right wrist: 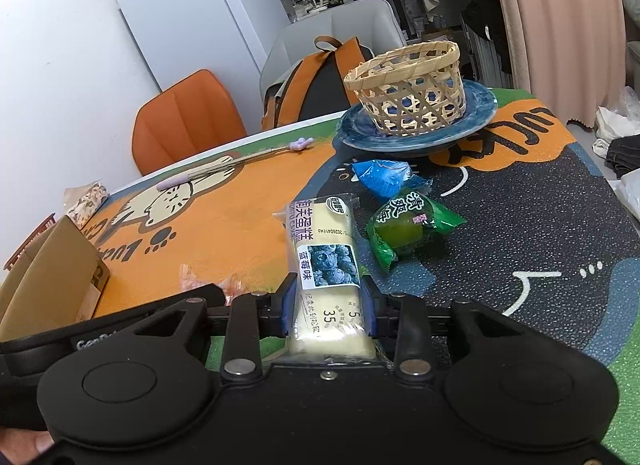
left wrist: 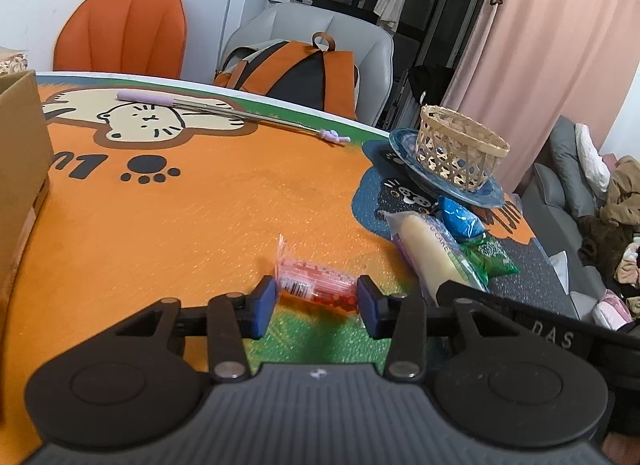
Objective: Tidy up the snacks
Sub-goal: 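Grasp the white blueberry bread pack with the right gripper while the left gripper grasps the orange candy stick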
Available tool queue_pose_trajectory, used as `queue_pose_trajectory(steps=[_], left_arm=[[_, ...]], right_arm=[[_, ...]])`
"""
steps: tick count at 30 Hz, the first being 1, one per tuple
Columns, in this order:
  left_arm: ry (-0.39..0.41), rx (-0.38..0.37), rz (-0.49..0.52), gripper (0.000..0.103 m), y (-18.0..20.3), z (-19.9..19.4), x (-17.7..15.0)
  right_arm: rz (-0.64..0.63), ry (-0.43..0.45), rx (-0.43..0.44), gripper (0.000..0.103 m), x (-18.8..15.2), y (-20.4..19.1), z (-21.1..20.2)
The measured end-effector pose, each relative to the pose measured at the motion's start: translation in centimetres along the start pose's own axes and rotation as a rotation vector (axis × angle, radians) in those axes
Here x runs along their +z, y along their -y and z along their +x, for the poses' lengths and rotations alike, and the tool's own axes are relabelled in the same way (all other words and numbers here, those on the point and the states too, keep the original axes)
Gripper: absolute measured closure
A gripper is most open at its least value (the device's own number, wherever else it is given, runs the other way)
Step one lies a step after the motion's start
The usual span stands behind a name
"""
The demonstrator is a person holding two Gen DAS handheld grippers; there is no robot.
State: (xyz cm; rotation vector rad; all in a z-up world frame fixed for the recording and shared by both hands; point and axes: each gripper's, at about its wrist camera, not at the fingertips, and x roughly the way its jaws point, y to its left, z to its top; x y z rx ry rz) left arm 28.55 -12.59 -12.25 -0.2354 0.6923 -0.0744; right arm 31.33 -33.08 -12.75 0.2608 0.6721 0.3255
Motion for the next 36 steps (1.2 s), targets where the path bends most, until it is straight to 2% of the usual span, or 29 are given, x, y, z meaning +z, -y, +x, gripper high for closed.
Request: queue_pose_trajectory(steps=[4, 8, 12, 16, 23, 26, 27, 28, 36], left_arm=[[-0.019, 0.002, 0.004, 0.058, -0.4, -0.5, 0.0], [-0.006, 0.041, 0.01, 0.055, -0.6, -0.9, 0.1], [0.001, 0.047, 0.003, 0.036, -0.5, -0.6, 0.1], [0.007, 0.045, 0.009, 0.029, -0.2, -0.2, -0.1], [0.018, 0.113, 0.056, 0.03, 0.6, 0.6, -0.4], [0.023, 0.14, 0.081, 0.041, 0.9, 0.6, -0.5], [0.026, 0.131, 0.08, 0.048, 0.9, 0.5, -0.5], [0.023, 0.121, 0.073, 0.051, 0.7, 0.4, -0.5], [0.027, 0.117, 0.029, 0.054, -0.8, -1.4, -0.7]], right_arm=[[-0.013, -0.005, 0.0, 0.069, 0.0, -0.2, 0.0], [-0.015, -0.012, -0.003, 0.067, 0.0, -0.3, 0.1], [-0.022, -0.012, -0.009, 0.061, -0.1, -0.5, 0.0], [-0.023, -0.008, -0.016, 0.054, -0.1, -0.5, 0.0], [-0.043, -0.006, -0.03, 0.049, -0.1, -0.8, 0.1], [-0.066, -0.004, -0.038, 0.047, -0.3, -1.1, 0.2], [-0.073, -0.003, -0.041, 0.046, -0.3, -1.2, 0.2], [-0.082, -0.002, -0.044, 0.044, -0.4, -1.4, 0.2], [-0.138, 0.015, -0.072, 0.04, -0.8, -2.4, 0.7]])
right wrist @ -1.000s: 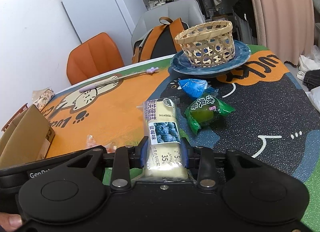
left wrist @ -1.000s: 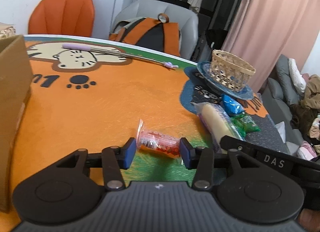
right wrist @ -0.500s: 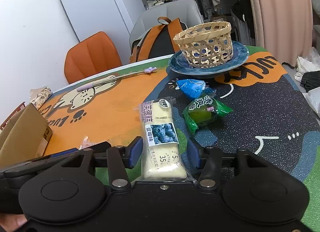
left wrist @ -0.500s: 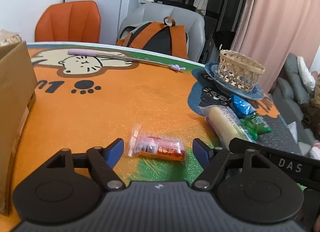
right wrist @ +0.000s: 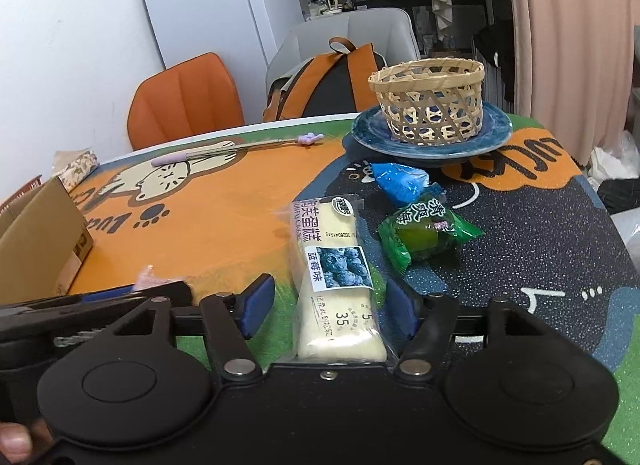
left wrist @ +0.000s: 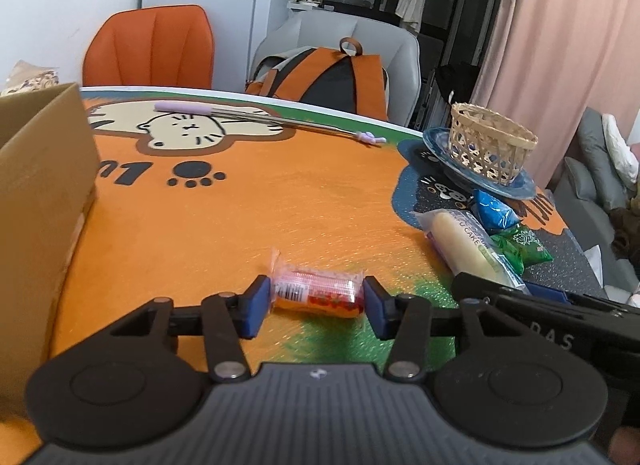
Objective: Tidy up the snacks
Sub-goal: 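Grasp the white blueberry bread pack with the right gripper while the left gripper grasps the orange candy stick, then carry both snacks over the box and open both grippers to drop them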
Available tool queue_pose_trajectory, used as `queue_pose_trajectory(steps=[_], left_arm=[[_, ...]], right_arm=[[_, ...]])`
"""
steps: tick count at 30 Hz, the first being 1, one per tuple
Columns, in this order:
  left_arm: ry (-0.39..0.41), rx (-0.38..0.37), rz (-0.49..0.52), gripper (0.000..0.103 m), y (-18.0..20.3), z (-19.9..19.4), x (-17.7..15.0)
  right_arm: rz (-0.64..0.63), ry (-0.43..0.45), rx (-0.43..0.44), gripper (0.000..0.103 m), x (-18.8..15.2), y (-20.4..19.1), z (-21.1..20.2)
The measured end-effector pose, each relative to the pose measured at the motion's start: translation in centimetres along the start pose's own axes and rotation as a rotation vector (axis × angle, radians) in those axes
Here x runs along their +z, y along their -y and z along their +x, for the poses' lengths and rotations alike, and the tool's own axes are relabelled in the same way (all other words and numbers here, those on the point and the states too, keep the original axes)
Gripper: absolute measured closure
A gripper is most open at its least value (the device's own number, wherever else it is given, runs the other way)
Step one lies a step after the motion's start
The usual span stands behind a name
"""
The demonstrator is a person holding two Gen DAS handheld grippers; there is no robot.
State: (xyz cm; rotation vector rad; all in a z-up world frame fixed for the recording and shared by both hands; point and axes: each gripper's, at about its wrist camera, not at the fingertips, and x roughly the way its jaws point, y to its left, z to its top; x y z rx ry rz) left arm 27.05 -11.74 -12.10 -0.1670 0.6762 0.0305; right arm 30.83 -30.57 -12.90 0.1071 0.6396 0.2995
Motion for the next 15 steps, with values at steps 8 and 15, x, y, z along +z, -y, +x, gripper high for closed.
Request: queue_pose_trajectory(steps=[8, 15], left_arm=[[0.035, -0.007, -0.022, 0.054, -1.8, -2.6, 0.5], [0.067, -0.009, -0.057, 0.054, -3.5, -4.5, 1.1]], right_arm=[[-0.032, 0.004, -0.047, 0.068, -0.1, -0.9, 0.0], [-0.004, -0.009, 0.006, 0.07, 0.1, -2.2, -1.1]])
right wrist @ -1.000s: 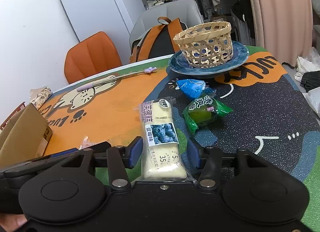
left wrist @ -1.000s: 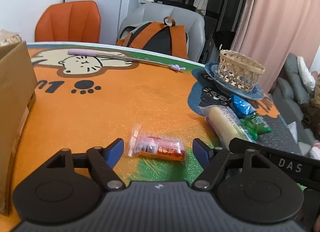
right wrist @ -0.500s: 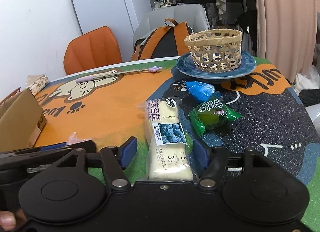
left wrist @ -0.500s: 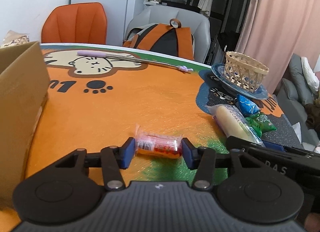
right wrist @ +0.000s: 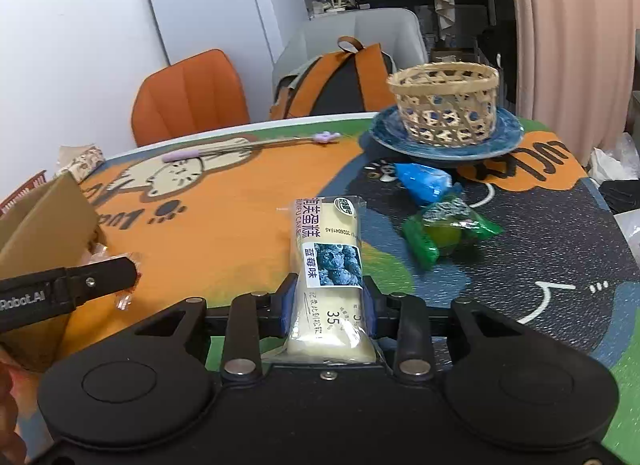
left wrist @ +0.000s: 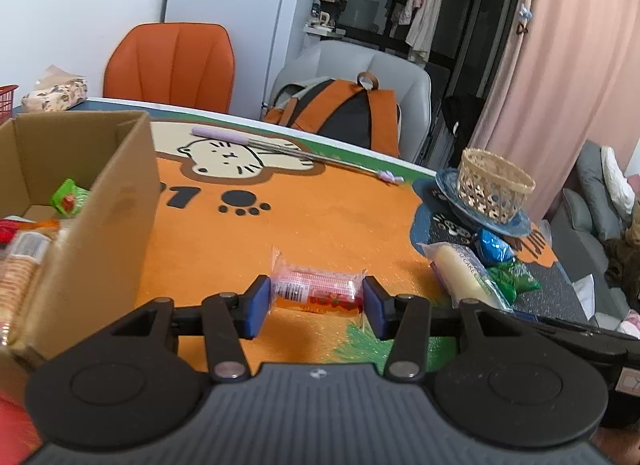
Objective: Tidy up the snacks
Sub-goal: 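Carry both snacks over the box and open both grippers to drop them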
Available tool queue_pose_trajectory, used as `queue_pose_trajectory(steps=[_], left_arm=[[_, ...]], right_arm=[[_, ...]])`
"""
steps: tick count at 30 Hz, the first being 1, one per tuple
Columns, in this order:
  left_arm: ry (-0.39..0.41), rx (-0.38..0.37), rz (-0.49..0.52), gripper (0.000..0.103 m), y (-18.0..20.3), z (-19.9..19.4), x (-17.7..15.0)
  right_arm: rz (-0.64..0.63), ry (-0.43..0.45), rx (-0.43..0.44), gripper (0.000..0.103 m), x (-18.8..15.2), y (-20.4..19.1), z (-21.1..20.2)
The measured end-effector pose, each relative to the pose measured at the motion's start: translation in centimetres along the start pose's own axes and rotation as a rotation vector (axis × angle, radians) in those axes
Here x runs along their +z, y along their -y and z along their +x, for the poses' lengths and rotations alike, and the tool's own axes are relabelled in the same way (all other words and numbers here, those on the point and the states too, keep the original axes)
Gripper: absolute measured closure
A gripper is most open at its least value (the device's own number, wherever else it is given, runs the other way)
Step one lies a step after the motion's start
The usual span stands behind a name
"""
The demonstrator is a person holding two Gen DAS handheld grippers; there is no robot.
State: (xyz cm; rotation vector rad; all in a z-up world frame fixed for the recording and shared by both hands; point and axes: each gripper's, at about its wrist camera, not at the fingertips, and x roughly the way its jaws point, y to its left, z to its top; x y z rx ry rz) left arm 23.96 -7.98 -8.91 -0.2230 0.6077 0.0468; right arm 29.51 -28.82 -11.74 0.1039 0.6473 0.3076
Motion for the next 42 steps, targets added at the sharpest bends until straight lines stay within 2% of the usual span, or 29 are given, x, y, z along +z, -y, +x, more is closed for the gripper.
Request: queue_pose_trajectory(steps=[14, 27, 34, 42], left_arm=[[0.091, -0.013, -0.038, 0.054, -1.8, -4.3, 2.1], [0.157, 0.004, -0.066, 0.054, -4.0, -7.8, 3.6], [0.179, 0.009, -0.094, 0.054, -6.3, -9.4, 4.1], [0.206, 0.044, -0.15, 0.054, -10.8, -11.0, 5.2]], right_arm=[[-0.022, 0.079, 0.071, 0.07, 2.4, -4.2, -3.5], [-0.045, 0.116, 0.134, 0.07, 3.2, -7.4, -5.1], [-0.061, 0.13, 0.151, 0.07, 3.6, -9.7, -5.6], [-0.075, 0.143, 0.178, 0.07, 4.0, -12.6, -5.8]])
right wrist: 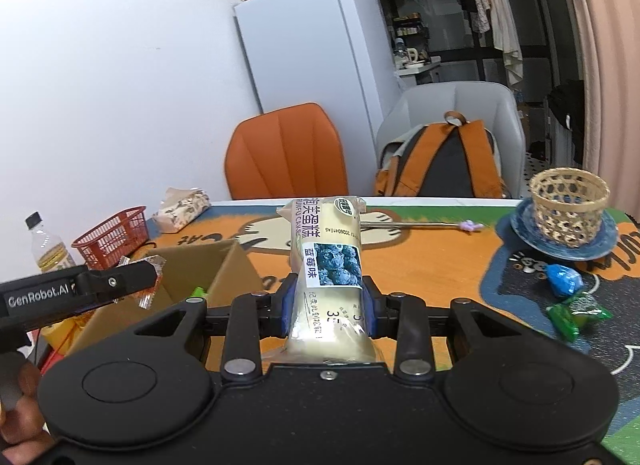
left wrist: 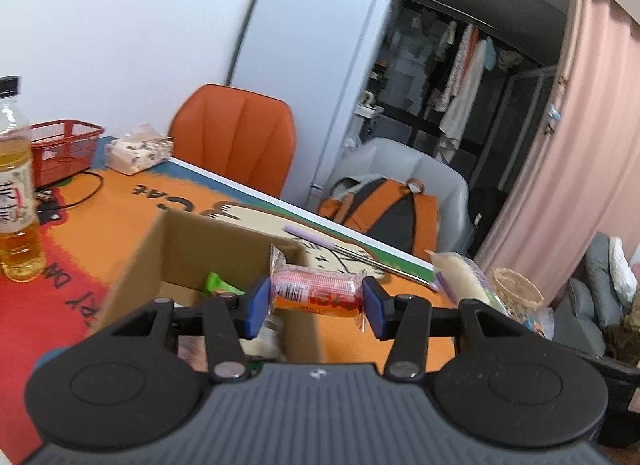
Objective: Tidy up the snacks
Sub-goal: 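Carry both snacks over the box and open both grippers to drop them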
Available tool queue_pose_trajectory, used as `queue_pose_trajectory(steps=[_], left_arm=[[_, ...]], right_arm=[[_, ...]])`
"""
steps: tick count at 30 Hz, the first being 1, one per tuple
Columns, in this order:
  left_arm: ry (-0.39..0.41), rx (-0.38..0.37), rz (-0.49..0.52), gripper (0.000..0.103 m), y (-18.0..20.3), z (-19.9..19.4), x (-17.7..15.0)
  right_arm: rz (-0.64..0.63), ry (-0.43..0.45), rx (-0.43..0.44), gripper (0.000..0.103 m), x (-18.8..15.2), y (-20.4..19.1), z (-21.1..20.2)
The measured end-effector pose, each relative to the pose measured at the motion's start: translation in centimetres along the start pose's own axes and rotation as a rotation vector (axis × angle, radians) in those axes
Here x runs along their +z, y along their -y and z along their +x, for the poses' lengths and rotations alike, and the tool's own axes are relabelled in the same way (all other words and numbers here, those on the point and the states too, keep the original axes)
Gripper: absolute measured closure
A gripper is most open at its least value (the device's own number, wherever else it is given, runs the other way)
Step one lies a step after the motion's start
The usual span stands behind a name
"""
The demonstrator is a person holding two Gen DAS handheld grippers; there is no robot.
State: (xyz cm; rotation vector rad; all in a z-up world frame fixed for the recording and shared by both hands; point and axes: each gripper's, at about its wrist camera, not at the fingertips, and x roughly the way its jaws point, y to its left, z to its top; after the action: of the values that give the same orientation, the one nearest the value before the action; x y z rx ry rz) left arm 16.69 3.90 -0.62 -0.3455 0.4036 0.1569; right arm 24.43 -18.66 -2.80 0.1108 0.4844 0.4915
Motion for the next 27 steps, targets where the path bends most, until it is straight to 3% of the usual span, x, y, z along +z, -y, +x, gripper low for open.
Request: queue_pose_trajectory(steps=[15, 27], left_arm=[[0.023, 0.086, -0.062, 0.054, -6.7, -0.7, 2.2], [-0.047, 0.079, -0.082, 0.053, -8.0, 0.2, 1.5]], right_arm=[[-0.058, -0.014, 0.063, 0.07, 0.6, -4.9, 2.2], [-0.094, -0.041, 0.115, 0.07, 0.7, -7.7, 3.7]])
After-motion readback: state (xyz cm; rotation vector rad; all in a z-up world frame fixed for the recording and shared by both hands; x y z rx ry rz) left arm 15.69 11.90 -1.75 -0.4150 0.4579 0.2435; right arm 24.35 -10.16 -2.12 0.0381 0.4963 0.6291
